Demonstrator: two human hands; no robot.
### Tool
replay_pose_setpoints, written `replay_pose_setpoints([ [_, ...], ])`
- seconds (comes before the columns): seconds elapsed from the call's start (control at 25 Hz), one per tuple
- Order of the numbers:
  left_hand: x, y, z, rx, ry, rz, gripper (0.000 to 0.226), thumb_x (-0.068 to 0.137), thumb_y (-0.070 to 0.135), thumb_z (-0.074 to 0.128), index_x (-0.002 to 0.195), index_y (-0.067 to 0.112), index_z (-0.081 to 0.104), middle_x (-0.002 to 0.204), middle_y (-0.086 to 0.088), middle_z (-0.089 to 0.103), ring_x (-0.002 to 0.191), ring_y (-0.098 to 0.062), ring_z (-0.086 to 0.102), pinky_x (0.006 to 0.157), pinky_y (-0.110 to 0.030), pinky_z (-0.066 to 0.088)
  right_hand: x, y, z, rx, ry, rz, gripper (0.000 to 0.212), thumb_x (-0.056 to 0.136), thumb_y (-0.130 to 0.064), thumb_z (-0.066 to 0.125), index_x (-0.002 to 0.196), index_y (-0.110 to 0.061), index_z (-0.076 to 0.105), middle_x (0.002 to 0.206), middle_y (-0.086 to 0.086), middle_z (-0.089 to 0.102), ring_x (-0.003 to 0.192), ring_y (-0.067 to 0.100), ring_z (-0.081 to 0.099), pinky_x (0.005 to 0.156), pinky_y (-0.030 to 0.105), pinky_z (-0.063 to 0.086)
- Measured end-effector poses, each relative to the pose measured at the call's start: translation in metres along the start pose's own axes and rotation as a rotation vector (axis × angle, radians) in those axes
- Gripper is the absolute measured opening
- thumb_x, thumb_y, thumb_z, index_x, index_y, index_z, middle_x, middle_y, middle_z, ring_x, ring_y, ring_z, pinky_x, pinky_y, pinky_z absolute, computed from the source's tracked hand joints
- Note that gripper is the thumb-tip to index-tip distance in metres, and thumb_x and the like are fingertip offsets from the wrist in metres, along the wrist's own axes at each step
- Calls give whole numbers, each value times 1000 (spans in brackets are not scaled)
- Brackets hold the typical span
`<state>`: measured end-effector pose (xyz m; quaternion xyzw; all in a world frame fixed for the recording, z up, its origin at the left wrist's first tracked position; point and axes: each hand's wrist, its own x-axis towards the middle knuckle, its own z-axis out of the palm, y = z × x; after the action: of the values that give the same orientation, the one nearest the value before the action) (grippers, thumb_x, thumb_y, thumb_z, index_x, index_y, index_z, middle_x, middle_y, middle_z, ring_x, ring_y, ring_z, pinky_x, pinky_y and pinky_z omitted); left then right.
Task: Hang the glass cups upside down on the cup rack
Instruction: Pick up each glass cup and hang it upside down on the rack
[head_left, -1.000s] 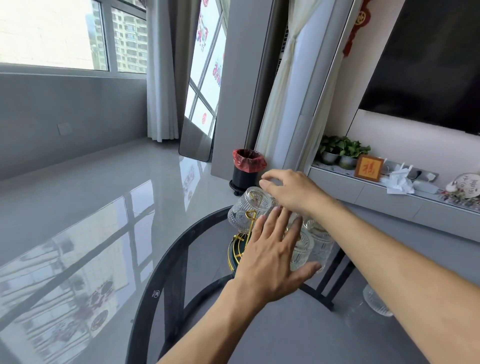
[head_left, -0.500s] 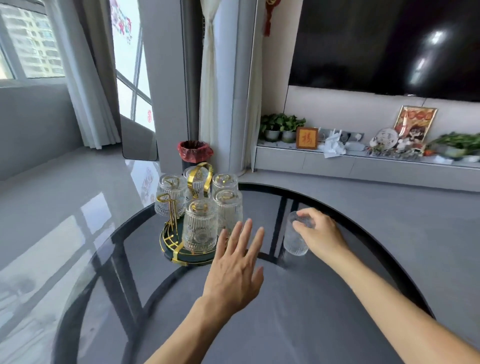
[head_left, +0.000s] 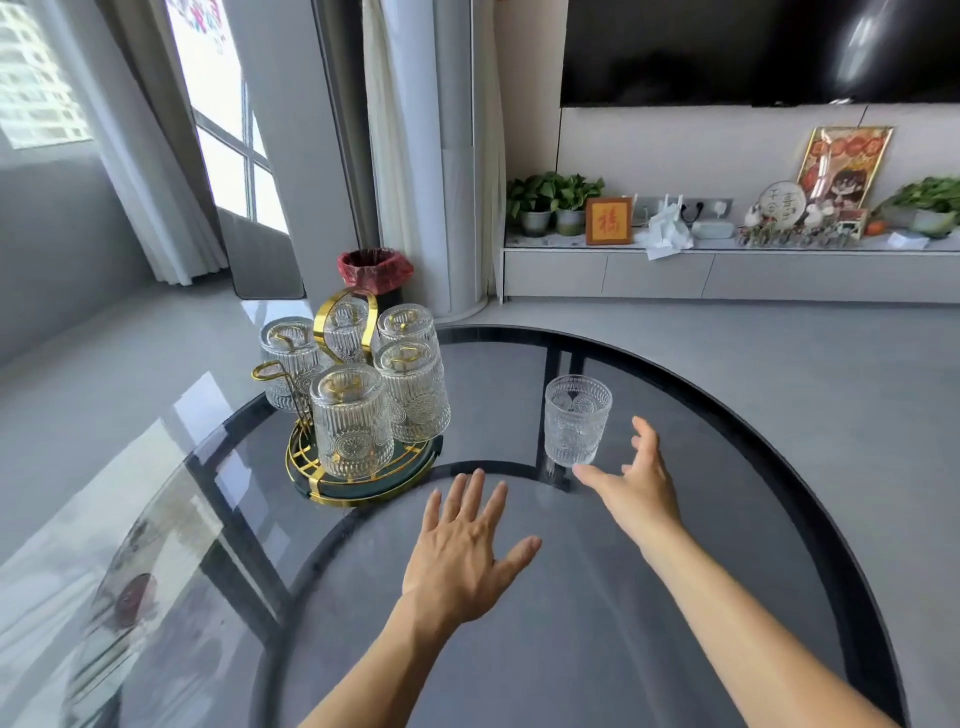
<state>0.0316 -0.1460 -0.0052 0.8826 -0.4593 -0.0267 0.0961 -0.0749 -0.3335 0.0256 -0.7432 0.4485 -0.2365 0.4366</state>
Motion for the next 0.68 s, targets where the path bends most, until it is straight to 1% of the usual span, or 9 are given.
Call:
replay_pose_setpoints([
  [0.12, -1, 0, 5, 1, 7, 4, 86, 87, 80, 11, 158, 31, 6, 167, -1, -7, 152, -18, -13, 120, -40, -12, 18, -9, 20, 72, 23, 7, 107, 60, -45, 82, 145, -35, 19, 153, -1, 38, 130, 26, 47, 104, 48, 40],
  [0.2, 0, -1, 5, 1, 5, -4, 86, 86, 80, 11, 158, 32, 6, 167, -1, -7, 152, -18, -14, 120, -40, -13, 26, -16, 31, 15, 30, 14, 100, 57, -47, 80, 140, -36, 26, 142, 0, 51, 121, 30, 54, 99, 45, 43],
  [0.28, 1, -2, 6, -1, 19, -4, 86, 86, 79, 12, 158, 32, 6, 167, -1, -6, 152, -17, -13, 120, -40, -12, 29, -20, 38, -85, 66, 44, 87, 54, -50, 78, 130, -33, 37, 125, 8, 62, 111, 34, 57, 93, 41, 45],
  [0.32, 2, -2, 7, -5, 26, -3, 86, 87, 79, 12, 158, 32, 7, 167, -1, -6, 152, -17, -13, 121, -41, -11, 30, -20, 40, -98, 84, 56, 83, 53, -50, 78, 124, -30, 41, 120, 9, 64, 107, 34, 57, 93, 41, 45],
  [0.4, 2, 0, 8, -15, 26, -6, 86, 86, 79, 14, 157, 31, 10, 167, -1, -3, 152, -17, -11, 121, -41, -11, 28, -17, 40, -63, 82, 63, 78, 48, -52, 78, 114, -28, 44, 113, 5, 64, 102, 30, 55, 93, 44, 45],
  [0.52, 2, 0, 4, -76, 36, -28, 83, 87, 76, 21, 156, 29, 21, 167, -3, 6, 153, -19, -3, 120, -40, -9, 9, -10, 32, 110, -45, 49, 71, 44, -54, 81, 103, -37, 47, 109, -8, 64, 101, 20, 58, 87, 42, 50],
  [0.6, 0, 0, 0, -92, 46, -31, 77, 91, 70, 25, 153, 26, 28, 166, -6, 14, 153, -21, 3, 121, -40, -5, -13, -10, 24, 219, -145, 10, 68, 44, -48, 86, 102, -36, 51, 109, -9, 66, 99, 13, 62, 82, 37, 51],
  [0.68, -4, 2, -5, -79, 40, -19, 71, 95, 64, 26, 154, 23, 27, 166, -8, 15, 153, -24, 4, 121, -42, -2, -37, -18, 20, 311, -213, -29, 70, 45, -39, 89, 106, -32, 55, 110, -7, 69, 98, 10, 64, 78, 31, 49],
])
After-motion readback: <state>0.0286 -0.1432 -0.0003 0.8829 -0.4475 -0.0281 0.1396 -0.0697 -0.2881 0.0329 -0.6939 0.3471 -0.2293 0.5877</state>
